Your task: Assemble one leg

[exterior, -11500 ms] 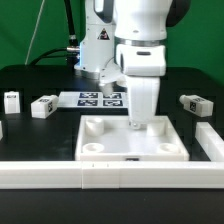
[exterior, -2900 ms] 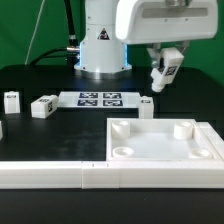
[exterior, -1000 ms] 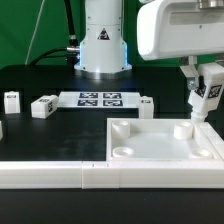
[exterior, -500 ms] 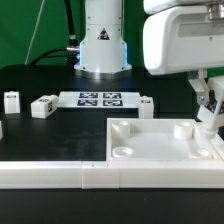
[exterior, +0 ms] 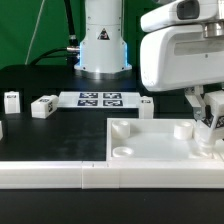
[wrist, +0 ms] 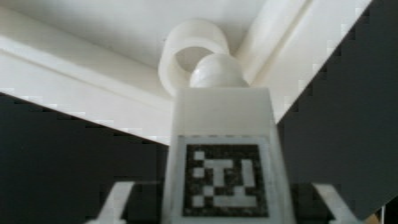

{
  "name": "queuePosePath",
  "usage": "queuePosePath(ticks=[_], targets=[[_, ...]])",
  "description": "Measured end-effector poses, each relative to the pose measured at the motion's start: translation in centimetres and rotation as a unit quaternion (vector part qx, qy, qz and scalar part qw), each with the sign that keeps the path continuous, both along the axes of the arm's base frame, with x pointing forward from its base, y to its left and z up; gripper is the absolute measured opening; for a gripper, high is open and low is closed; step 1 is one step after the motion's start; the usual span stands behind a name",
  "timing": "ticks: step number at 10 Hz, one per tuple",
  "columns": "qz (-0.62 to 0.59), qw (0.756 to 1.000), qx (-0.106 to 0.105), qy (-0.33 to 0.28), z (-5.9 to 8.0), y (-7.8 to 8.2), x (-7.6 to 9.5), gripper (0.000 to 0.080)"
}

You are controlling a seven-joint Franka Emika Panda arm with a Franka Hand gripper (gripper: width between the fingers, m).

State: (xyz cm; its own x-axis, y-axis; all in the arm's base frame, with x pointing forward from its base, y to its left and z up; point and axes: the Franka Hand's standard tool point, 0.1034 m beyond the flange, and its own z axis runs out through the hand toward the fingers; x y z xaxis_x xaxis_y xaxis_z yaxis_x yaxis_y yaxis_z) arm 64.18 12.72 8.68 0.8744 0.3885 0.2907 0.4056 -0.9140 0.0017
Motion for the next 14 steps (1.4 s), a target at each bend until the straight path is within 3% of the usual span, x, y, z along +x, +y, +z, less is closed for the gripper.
queuePosePath(ticks=[6,14], targets=[[-0.005,1.0,0.0,-0.03,0.03,-0.97,1.1,0.0291],[-0.004,0.999,0.001,-0.036,0.07,-0.91,0.89,0.0291]])
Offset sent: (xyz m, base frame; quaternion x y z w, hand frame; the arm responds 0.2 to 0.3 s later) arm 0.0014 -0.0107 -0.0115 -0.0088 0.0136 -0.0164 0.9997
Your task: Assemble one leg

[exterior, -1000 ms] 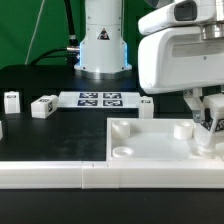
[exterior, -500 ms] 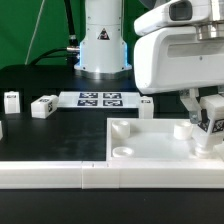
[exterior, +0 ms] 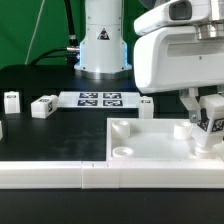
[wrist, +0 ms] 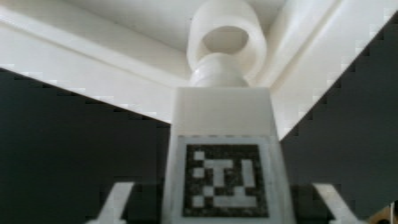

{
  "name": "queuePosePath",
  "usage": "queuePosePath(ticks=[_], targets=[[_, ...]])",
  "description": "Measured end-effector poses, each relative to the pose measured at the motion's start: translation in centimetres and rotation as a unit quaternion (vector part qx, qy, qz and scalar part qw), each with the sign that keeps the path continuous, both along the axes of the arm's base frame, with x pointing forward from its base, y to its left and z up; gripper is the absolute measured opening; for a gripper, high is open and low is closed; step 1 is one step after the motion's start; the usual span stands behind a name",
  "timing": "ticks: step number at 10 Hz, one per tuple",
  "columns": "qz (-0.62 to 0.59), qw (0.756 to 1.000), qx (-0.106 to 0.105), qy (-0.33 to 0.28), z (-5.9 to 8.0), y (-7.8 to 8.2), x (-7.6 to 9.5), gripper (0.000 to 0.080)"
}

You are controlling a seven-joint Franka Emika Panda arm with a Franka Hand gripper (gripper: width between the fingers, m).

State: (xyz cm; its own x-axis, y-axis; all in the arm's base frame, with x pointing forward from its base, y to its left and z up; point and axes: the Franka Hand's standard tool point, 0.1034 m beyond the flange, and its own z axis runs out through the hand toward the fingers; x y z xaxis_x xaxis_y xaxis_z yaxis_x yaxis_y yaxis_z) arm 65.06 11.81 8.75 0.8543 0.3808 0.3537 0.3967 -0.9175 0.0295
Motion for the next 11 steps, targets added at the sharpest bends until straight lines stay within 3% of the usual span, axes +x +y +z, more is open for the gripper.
queuePosePath(ticks=[11], targets=[[-0.001,0.999,0.005,-0.039,-0.04,0.13,-0.65,0.0291]])
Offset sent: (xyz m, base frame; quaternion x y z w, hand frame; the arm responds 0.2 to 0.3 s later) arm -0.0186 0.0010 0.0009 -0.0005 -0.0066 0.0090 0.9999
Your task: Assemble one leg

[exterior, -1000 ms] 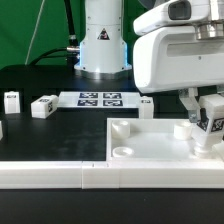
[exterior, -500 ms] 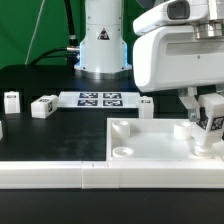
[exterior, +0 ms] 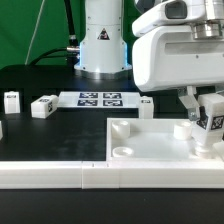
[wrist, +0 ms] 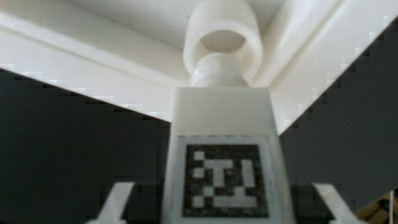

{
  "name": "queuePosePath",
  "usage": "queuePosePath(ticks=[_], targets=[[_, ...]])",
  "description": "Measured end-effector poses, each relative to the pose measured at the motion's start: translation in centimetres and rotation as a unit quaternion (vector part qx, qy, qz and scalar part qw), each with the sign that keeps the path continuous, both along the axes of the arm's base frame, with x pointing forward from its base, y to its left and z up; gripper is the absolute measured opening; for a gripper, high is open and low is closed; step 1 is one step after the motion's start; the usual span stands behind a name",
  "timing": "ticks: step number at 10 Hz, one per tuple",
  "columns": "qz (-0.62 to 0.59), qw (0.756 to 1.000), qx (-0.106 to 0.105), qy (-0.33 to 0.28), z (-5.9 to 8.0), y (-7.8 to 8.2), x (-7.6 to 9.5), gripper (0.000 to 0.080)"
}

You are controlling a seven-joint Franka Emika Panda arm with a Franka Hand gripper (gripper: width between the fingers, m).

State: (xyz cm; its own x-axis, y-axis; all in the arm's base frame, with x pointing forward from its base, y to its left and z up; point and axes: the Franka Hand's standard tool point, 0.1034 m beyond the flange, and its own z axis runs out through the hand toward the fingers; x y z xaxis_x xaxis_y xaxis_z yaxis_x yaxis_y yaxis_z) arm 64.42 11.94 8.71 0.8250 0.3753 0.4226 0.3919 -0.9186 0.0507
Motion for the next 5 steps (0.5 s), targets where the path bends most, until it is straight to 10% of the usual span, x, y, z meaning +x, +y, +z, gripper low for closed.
queuePosePath(ticks=[5], targets=[[0.001,1.0,-0.002,0.004,0.28,-0.17,-0.91,0.0291]])
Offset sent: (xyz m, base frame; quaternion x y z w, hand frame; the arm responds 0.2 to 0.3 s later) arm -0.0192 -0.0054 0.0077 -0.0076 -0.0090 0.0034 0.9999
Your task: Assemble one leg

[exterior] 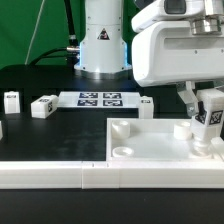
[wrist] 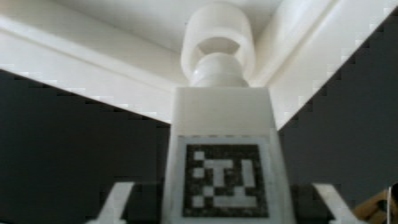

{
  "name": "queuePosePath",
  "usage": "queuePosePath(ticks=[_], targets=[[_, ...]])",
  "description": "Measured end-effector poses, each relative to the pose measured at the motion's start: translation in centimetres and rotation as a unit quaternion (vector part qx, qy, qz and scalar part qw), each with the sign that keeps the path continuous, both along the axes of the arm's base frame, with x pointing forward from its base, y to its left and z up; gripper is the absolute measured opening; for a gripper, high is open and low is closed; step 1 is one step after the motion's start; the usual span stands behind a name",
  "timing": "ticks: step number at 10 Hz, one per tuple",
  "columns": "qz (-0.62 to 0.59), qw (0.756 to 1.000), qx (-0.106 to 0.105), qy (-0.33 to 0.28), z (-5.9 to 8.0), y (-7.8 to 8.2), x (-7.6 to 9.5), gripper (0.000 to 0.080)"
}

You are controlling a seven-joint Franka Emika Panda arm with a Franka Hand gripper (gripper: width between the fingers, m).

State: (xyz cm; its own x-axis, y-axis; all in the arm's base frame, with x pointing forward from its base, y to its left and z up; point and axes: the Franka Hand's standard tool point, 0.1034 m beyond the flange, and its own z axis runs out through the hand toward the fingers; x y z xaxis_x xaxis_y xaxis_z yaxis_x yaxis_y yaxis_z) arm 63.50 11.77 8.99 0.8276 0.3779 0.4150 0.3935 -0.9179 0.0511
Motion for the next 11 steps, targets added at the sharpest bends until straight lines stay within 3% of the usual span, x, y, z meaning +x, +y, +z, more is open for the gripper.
queuePosePath(ticks=[6,8,11], targets=[[0.002,1.0,0.001,0.0,-0.5,0.4,0.2,0.0291],[0.001,1.0,0.001,0.006,-1.7,0.3,0.0,0.0291],[0.001,1.0,0.0,0.007,-2.1,0.2,0.0,0.0291]])
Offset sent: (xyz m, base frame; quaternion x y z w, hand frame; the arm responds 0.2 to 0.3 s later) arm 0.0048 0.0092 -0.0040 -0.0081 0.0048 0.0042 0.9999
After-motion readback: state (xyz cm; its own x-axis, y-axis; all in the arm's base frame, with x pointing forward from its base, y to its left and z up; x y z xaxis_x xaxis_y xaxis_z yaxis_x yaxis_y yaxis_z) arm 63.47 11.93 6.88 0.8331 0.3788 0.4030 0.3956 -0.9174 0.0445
